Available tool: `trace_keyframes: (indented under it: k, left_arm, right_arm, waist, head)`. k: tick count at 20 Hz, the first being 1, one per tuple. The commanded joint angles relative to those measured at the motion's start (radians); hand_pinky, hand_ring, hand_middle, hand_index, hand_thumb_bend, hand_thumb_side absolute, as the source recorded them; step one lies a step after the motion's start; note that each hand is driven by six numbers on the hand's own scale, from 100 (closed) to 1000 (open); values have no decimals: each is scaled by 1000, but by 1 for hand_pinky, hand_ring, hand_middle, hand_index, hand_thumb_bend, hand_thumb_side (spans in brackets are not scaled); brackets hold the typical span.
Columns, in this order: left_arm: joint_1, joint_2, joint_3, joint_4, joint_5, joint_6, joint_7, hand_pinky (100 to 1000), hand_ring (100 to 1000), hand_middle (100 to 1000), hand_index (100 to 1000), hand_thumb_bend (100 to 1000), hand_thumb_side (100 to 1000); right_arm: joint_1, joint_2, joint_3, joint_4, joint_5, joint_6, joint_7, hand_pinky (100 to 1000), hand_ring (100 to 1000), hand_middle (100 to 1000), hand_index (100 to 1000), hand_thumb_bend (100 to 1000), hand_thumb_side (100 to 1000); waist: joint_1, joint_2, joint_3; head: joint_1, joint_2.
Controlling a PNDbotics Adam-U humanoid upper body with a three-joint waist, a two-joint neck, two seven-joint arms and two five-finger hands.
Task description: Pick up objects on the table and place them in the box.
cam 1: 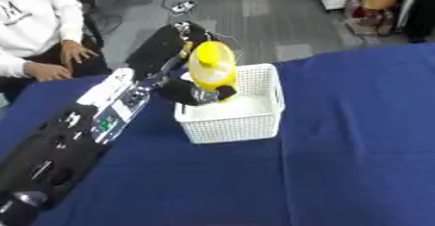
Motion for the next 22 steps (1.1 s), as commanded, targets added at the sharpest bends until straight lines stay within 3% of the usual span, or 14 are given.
trace_keyframes:
  k: [1,3,4,5,10,22]
  left_arm:
    - [-11,42,20,5,42,71,-78,115,508,596,682,235,1000]
    - [-12,42,22,7,51,109,-117,284,657,768,781,286,1000]
    - [-12,43,24,6,56,121,-132,254,630,743,766,277,1000]
    - [-12,44,25,4,60,130,-144,377,752,852,839,335,1000]
    - [-16,52,39,19,100,162,-231,564,874,963,951,426,1000]
    - [-28,64,59,14,120,171,-248,634,945,1000,1000,524,1000]
  right_arm:
    - [-16,-7,-2,-15,-4,0,7,201,252,317,446,100,866]
    - [-17,-6,-2,-15,-5,0,9,201,252,317,446,100,866]
    - [-17,-7,-2,-15,-5,0,10,201,252,317,446,100,866]
    - [-17,-7,-2,-15,-5,0,11,201,252,317,446,100,866]
    - [-17,-5,-3,-15,-9,1,12,201,253,317,446,100,865]
    - [-18,-6,-4,-15,-14,3,13,201,253,317,446,100,864]
  waist:
    - [-8,-16,-1]
    - [-8,-15,-1]
    - [-8,-15,-1]
    - [-8,-15,-1]
    - [-8,-17,-3]
    - [-6,-22,-1]
  head:
    - [11,-16]
    - [10,-14]
    - [10,-13]
    - [10,-12]
    - [11,-9]
    - [10,-12]
